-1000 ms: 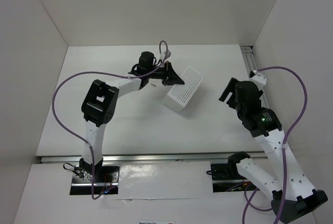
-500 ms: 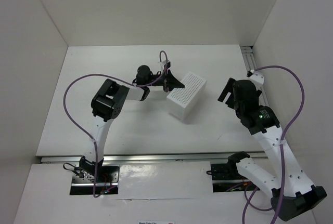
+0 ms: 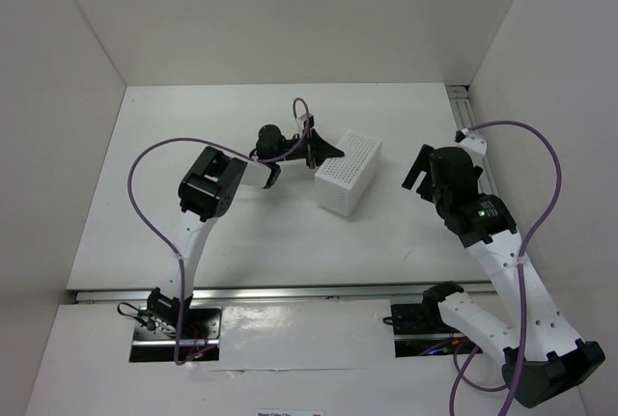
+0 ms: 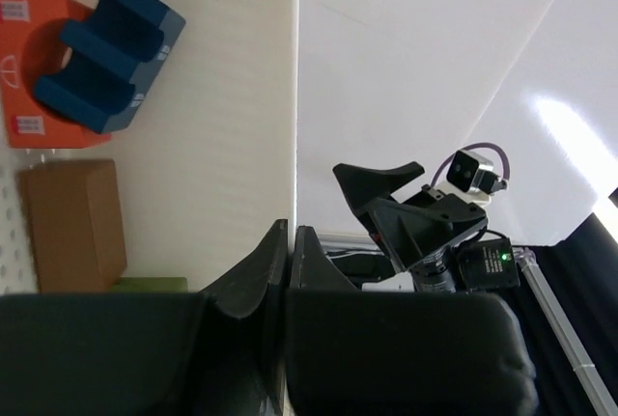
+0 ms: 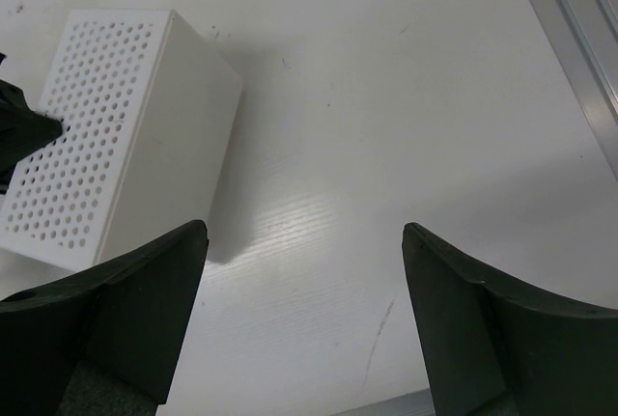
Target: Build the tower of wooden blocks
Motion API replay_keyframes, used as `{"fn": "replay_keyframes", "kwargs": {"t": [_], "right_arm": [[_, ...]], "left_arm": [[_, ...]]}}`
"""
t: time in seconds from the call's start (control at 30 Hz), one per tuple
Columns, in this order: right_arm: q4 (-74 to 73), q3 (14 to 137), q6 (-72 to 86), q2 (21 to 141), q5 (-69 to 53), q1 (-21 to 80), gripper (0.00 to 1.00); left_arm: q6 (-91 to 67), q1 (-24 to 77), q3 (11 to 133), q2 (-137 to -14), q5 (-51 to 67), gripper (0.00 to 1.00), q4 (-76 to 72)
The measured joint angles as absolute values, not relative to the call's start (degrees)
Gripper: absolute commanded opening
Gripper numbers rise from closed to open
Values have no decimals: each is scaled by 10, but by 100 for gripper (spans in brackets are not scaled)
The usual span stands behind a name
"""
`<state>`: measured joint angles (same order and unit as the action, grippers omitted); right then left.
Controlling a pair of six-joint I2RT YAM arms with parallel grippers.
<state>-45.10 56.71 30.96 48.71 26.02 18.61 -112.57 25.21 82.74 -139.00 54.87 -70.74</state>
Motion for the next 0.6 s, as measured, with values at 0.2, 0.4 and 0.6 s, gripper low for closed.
{"fn": "replay_keyframes", "kwargs": {"t": [0.2, 0.4, 0.6], "right_arm": [[-451, 567, 310, 487, 260, 186, 90], [-451, 567, 310, 487, 260, 186, 91], [-451, 567, 310, 487, 260, 186, 91]], "left_arm": [[-1129, 254, 875, -1404, 536, 0, -706], [-1129, 258, 901, -1406, 521, 0, -709], [-1130, 267, 901, -1418, 513, 0, -710]]}}
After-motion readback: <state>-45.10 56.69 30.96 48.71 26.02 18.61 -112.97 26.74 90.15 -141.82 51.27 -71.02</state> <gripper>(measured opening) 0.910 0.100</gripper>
